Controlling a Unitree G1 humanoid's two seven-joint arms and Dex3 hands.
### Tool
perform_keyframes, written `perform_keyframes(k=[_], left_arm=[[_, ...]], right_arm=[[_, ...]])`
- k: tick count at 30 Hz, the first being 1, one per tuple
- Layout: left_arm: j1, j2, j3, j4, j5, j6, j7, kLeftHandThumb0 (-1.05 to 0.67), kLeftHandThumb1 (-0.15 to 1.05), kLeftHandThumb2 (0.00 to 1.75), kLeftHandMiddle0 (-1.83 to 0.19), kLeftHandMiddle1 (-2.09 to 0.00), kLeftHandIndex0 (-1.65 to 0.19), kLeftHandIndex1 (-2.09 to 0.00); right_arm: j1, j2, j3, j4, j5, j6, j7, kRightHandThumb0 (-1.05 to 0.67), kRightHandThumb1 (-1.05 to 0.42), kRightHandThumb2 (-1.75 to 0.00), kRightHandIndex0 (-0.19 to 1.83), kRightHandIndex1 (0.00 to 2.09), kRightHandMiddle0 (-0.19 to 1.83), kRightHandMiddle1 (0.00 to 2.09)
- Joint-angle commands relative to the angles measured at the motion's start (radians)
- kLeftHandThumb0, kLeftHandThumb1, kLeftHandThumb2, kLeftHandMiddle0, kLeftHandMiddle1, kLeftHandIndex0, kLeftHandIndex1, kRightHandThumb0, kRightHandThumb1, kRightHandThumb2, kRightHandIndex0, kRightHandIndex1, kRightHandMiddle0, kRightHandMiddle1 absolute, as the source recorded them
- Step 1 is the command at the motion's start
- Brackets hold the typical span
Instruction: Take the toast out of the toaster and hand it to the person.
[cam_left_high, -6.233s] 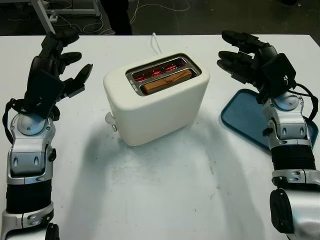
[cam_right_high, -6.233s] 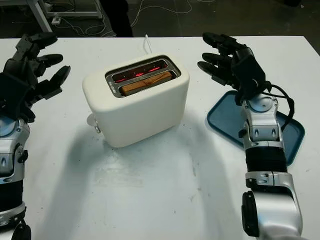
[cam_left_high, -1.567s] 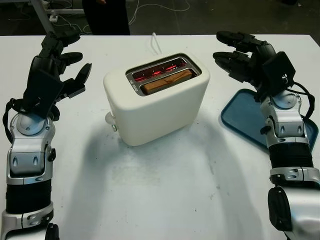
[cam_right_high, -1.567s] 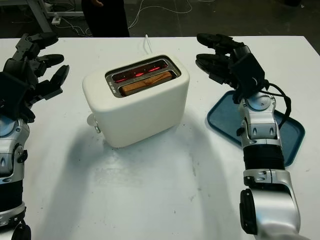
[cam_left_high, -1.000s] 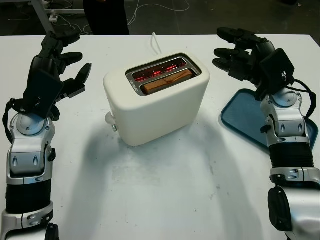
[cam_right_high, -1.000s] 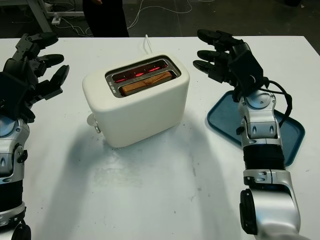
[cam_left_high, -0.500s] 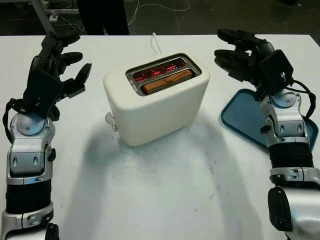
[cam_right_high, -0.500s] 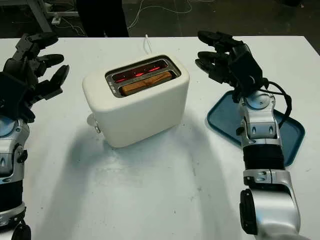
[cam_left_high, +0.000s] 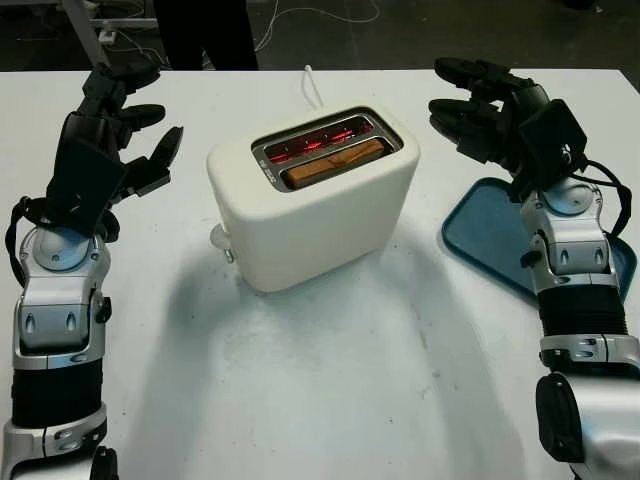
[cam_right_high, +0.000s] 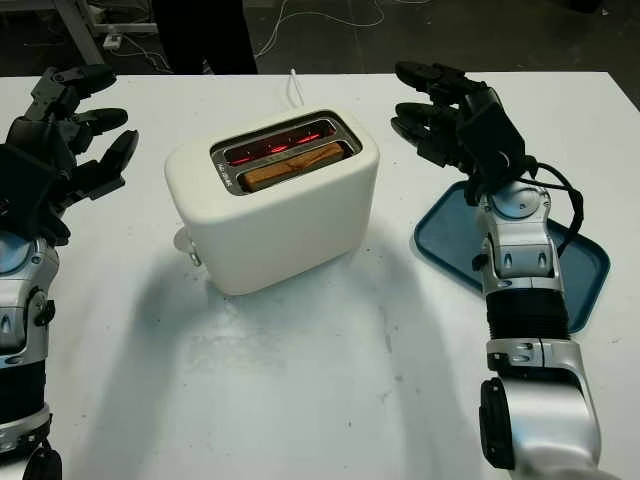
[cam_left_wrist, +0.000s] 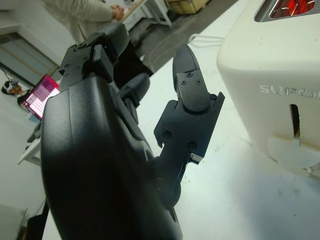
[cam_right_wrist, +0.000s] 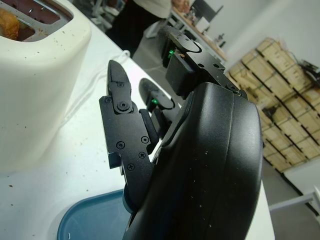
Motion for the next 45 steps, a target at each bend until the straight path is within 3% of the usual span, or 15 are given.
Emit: perform_keyframes(k=[1, 45], left_arm=[[0.012, 0.001, 0.003, -0.007, -0.004, -0.002, -0.001, -0.26, 0.74, 0.7, 0.0, -0.96, 0.0, -0.8], [0.007, 0.001, -0.002, -0.005, 0.0, 0.0, 0.0, -0.28, 0.74, 0.69, 0.0, -0.97, 0.0, -0.8]], right_arm=[[0.007, 0.003, -0.004, -0.001, 0.011, -0.023, 0.006, -0.12, -0.92, -0.18, 0.6, 0.27, 0.6, 0.0], [0.001, 0.002, -0.002, -0.001, 0.008, -0.023, 0.009, -0.15, -0.92, -0.16, 0.63, 0.29, 0.63, 0.01]])
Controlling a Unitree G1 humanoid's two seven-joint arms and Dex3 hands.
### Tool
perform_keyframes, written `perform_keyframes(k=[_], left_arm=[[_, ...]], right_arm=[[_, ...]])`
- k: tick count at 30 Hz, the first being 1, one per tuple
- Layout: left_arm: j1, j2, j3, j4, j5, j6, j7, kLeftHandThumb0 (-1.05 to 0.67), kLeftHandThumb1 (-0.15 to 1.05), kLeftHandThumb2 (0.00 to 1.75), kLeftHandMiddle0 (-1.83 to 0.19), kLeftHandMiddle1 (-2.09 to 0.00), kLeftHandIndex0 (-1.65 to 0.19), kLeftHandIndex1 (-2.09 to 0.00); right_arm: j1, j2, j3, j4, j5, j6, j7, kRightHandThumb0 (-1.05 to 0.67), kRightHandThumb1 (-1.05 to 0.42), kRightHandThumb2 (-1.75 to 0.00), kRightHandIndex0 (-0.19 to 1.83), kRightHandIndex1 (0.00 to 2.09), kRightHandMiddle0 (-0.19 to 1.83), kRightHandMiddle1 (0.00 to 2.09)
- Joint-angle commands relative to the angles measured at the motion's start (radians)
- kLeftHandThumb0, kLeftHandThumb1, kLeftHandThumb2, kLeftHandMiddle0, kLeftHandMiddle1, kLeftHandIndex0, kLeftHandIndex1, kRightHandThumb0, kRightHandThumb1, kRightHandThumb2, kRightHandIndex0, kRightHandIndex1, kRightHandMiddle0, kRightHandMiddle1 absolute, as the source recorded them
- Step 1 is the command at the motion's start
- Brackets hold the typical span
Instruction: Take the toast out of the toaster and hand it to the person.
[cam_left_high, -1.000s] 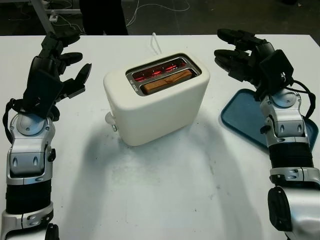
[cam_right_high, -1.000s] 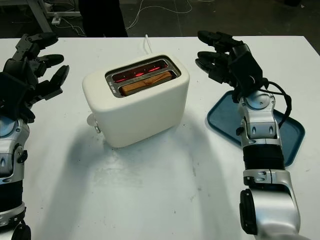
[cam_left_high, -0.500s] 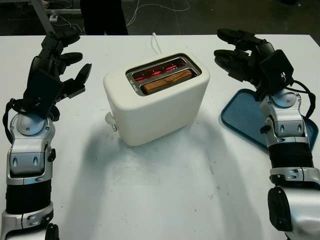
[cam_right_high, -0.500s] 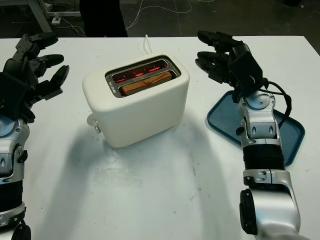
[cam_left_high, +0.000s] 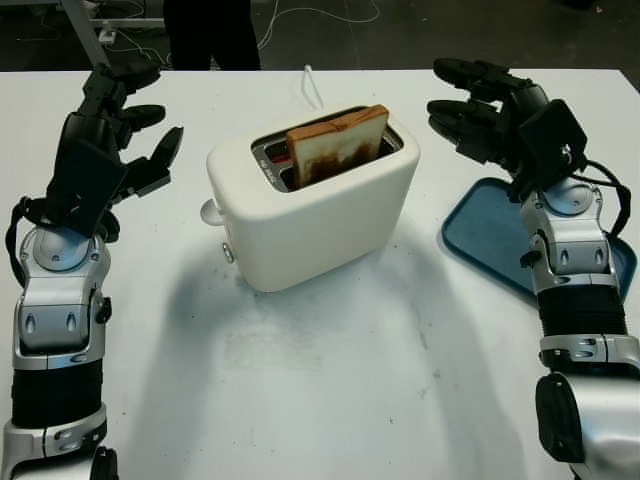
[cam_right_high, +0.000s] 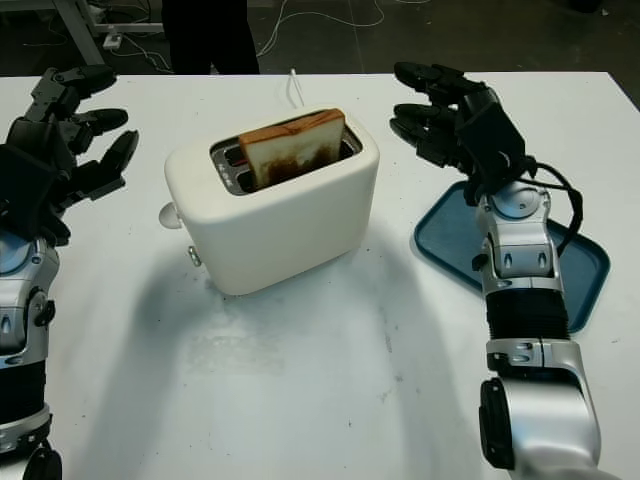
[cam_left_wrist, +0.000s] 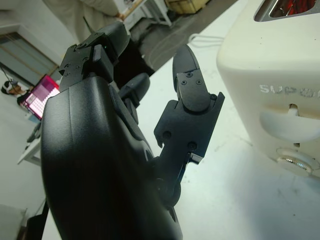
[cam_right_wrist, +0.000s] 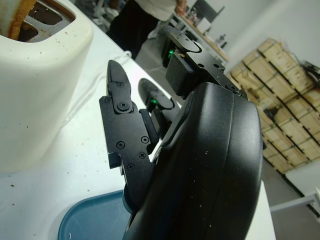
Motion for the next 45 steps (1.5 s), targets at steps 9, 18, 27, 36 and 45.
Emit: perform_keyframes(k=[9, 18, 27, 36, 45], left_arm=[[0.007, -0.001, 0.0, -0.002, 0.0, -0.006, 0.002, -0.28, 0.73, 0.7, 0.0, -0.98, 0.0, -0.82], [0.011, -0.004, 0.001, -0.002, -0.001, -0.01, 0.004, -0.27, 0.73, 0.7, 0.0, -0.96, 0.0, -0.8], [0.017, -0.001, 0.003, -0.006, 0.002, -0.016, 0.004, -0.27, 0.73, 0.7, 0.0, -0.98, 0.0, -0.81], [0.017, -0.005, 0.001, -0.006, 0.004, -0.018, 0.008, -0.26, 0.74, 0.7, 0.0, -0.97, 0.0, -0.81], [0.024, -0.011, 0.0, -0.008, 0.007, -0.024, 0.016, -0.25, 0.73, 0.71, 0.0, -0.99, 0.0, -0.81]], right_arm=[[-0.044, -0.022, -0.007, 0.031, 0.033, -0.113, 0.076, -0.12, -0.87, -0.03, 0.64, 0.33, 0.69, 0.03], [-0.213, -0.09, 0.035, -0.002, 0.0, -0.174, 0.185, -0.24, -0.54, 0.0, 0.52, 0.88, 0.81, 0.14], [-0.345, -0.124, 0.133, 0.003, -0.06, -0.206, 0.284, -0.08, -0.42, -0.01, 0.57, 0.96, 0.87, 0.2], [-0.397, -0.184, 0.317, -0.028, -0.349, -0.329, 0.296, -0.68, -0.49, -0.01, 0.85, 0.42, 0.92, 0.11], [-0.397, -0.153, 0.394, -0.042, -0.437, -0.406, 0.287, -0.82, -0.52, 0.0, 0.66, 0.71, 0.92, 0.07]])
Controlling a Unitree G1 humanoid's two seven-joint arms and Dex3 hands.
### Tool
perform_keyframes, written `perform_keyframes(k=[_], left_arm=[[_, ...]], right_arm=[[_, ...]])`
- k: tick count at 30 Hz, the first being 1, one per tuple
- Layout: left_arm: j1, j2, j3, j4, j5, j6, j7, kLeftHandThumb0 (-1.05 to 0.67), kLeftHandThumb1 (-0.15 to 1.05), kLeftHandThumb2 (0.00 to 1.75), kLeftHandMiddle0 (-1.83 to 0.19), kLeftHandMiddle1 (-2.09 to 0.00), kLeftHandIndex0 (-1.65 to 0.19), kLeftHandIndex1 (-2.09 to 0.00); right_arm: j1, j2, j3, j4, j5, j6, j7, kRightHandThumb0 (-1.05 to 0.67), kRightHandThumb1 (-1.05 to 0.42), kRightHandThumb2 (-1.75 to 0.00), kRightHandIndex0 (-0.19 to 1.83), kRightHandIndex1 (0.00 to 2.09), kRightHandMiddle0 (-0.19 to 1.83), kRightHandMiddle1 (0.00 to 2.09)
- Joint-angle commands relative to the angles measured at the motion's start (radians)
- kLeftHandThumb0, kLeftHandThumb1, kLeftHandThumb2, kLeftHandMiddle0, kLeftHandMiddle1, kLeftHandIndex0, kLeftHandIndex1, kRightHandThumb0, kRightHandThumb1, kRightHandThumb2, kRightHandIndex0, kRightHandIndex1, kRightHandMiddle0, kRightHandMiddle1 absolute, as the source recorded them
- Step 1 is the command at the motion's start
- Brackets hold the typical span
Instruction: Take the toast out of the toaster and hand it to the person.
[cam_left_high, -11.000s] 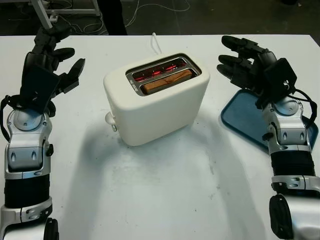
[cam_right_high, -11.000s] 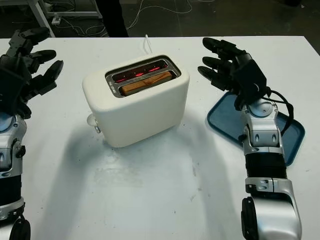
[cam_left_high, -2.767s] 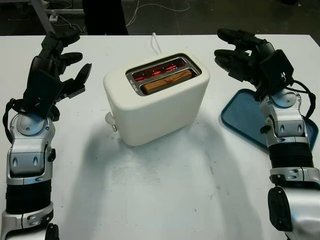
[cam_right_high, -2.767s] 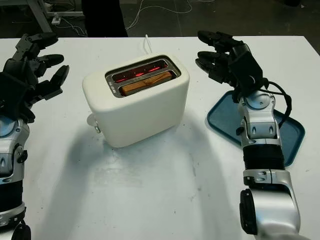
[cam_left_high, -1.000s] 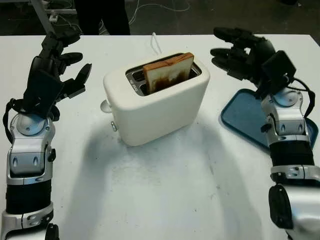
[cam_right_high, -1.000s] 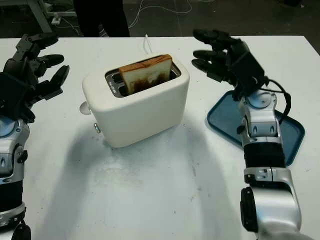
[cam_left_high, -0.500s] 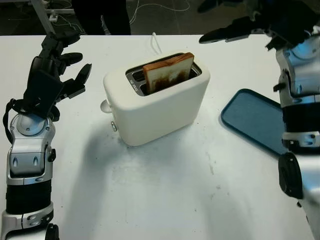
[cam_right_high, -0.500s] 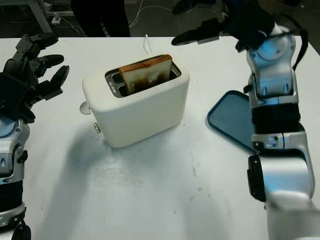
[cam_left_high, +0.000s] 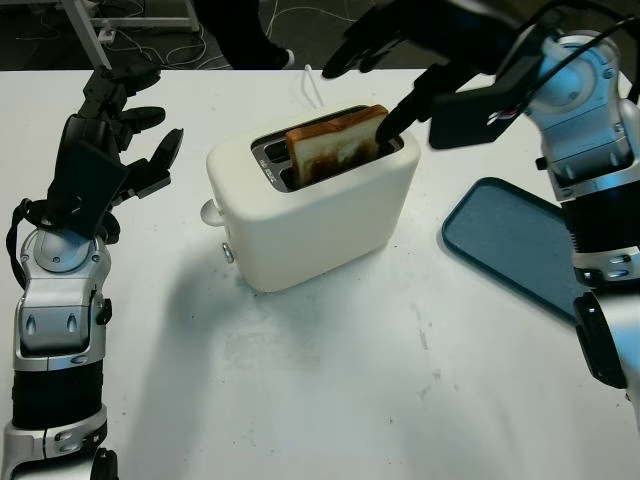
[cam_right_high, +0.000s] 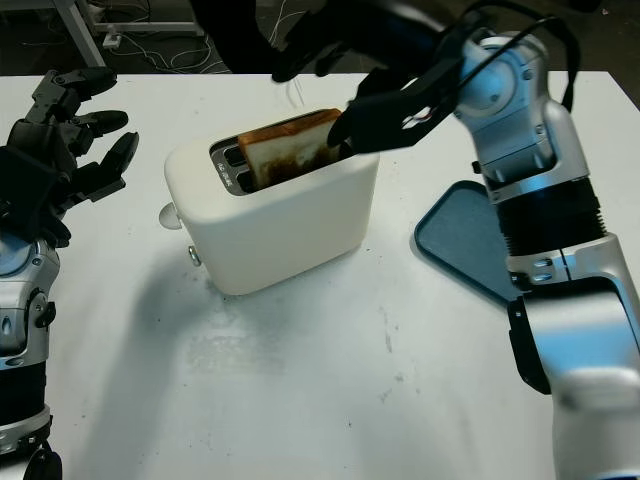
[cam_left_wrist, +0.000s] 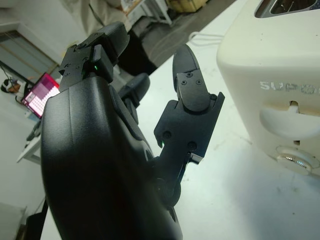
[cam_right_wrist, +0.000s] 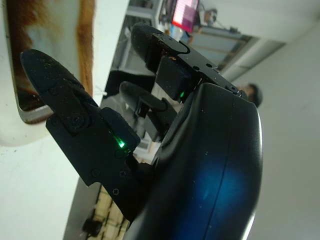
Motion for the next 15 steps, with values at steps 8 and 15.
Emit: perform_keyframes(k=[8, 15], left_arm=[[0.017, -0.008, 0.0, -0.009, 0.003, -0.025, 0.011, -0.24, 0.73, 0.72, 0.0, -0.99, 0.0, -0.81], [0.016, -0.01, -0.005, -0.012, 0.008, -0.02, 0.015, -0.25, 0.73, 0.71, 0.0, -0.98, 0.0, -0.81]], right_arm=[[0.01, 0.016, 0.021, 0.019, -0.027, -0.075, -0.044, -0.8, -0.58, -0.02, 0.58, 0.79, 0.89, 0.05], [0.015, 0.015, 0.027, 0.062, -0.054, -0.132, -0.083, -0.68, -0.6, -0.01, 0.58, 0.83, 0.91, 0.06]])
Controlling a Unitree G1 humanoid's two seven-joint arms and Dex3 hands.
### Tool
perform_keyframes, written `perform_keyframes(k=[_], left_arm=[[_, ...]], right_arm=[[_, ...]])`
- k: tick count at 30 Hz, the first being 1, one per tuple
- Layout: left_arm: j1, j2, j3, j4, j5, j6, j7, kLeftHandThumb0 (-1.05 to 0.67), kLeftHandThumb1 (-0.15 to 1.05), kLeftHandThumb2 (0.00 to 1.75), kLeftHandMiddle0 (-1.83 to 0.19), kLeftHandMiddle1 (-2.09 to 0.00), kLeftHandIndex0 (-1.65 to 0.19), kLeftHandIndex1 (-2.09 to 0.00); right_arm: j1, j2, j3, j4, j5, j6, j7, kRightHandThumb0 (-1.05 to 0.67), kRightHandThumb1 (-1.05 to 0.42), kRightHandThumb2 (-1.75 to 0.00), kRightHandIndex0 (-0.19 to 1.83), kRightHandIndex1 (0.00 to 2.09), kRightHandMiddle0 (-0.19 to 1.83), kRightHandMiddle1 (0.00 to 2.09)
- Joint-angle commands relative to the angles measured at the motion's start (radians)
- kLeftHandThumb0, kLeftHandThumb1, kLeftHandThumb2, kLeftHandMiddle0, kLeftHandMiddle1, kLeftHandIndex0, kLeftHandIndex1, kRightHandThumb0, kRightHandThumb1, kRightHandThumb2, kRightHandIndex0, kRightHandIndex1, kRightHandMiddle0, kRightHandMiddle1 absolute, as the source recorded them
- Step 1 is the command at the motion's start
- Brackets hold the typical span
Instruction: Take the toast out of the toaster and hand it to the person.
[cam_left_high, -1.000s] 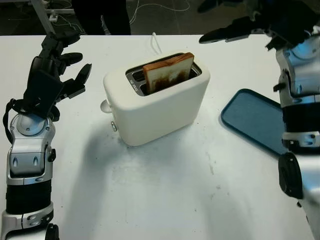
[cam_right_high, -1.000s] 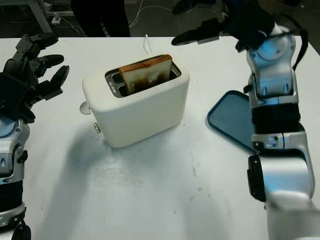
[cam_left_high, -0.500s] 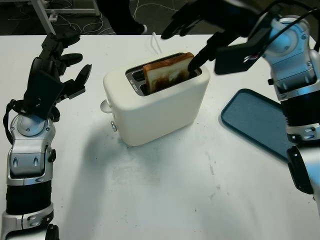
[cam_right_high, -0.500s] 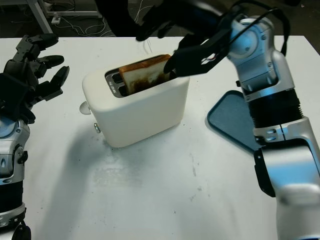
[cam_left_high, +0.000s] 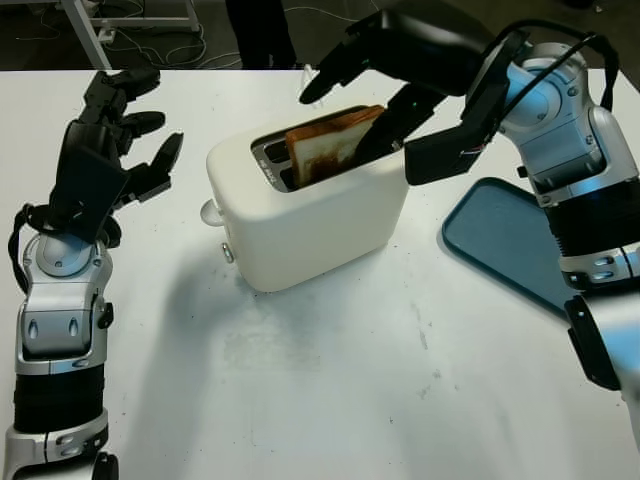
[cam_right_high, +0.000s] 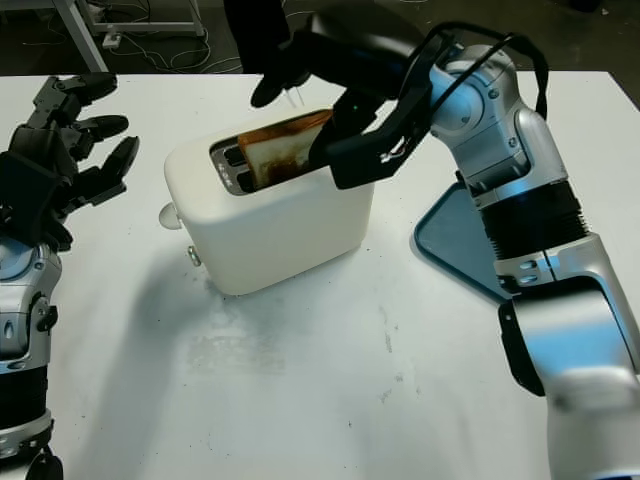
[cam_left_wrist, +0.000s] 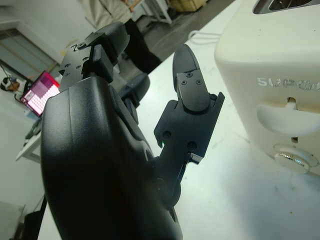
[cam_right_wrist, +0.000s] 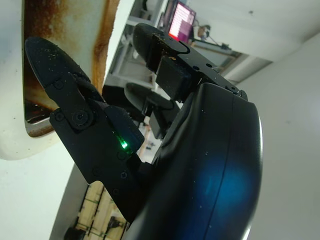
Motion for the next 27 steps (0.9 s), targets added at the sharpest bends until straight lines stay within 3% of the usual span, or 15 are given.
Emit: perform_keyframes(k=[1, 11, 16, 20, 21, 23, 25, 27], left_arm=[[0.009, -0.003, -0.004, -0.013, 0.007, -0.011, 0.006, -0.25, 0.73, 0.71, 0.0, -0.98, 0.0, -0.81], [0.006, -0.001, -0.007, -0.01, 0.011, -0.011, 0.012, -0.26, 0.73, 0.7, 0.0, -0.98, 0.0, -0.81], [0.006, -0.004, -0.008, -0.014, 0.01, -0.003, 0.016, -0.27, 0.72, 0.7, 0.0, -0.98, 0.0, -0.81], [0.003, -0.004, -0.01, -0.011, 0.01, -0.007, 0.015, -0.25, 0.73, 0.7, 0.0, -0.96, 0.0, -0.8], [0.002, -0.003, -0.01, -0.008, 0.01, -0.011, 0.014, -0.23, 0.74, 0.71, 0.0, -0.96, 0.0, -0.8], [0.002, -0.003, -0.01, -0.013, 0.008, -0.001, 0.014, -0.23, 0.74, 0.71, 0.0, -0.96, 0.0, -0.8], [0.002, -0.002, -0.011, -0.016, 0.009, 0.003, 0.013, -0.23, 0.74, 0.71, 0.0, -0.97, 0.0, -0.8], [0.001, -0.003, -0.011, -0.016, 0.006, 0.004, 0.012, -0.25, 0.73, 0.71, 0.0, -0.96, 0.0, -0.8]], right_arm=[[0.008, 0.006, 0.005, 0.017, -0.008, -0.031, -0.023, -0.66, -0.6, 0.0, 0.58, 0.84, 0.91, 0.06], [-0.016, 0.008, 0.041, 0.113, -0.089, -0.125, -0.107, -0.54, -0.6, 0.0, 0.66, 0.88, 0.97, 0.09], [-0.021, -0.005, 0.061, 0.098, -0.13, -0.085, -0.083, -0.46, -0.64, -0.02, 0.67, 1.05, 0.97, 0.1], [-0.023, -0.028, 0.084, 0.079, -0.234, -0.11, -0.163, -0.28, -0.68, -0.02, 0.79, 1.09, 1.1, 0.17], [-0.021, -0.033, 0.089, 0.075, -0.266, -0.118, -0.199, -0.21, -0.72, -0.04, 0.86, 1.14, 1.17, 0.25], [-0.02, -0.053, 0.11, 0.05, -0.361, -0.126, -0.287, -0.22, -0.75, -0.07, 0.9, 1.44, 1.06, 0.63], [-0.021, -0.071, 0.132, 0.025, -0.455, -0.121, -0.367, -0.46, -0.81, -0.07, 1.02, 1.68, 1.02, 0.82], [-0.025, -0.081, 0.149, 0.02, -0.519, -0.116, -0.434, -0.59, -0.89, -0.11, 1.12, 1.73, 0.98, 1.23]])
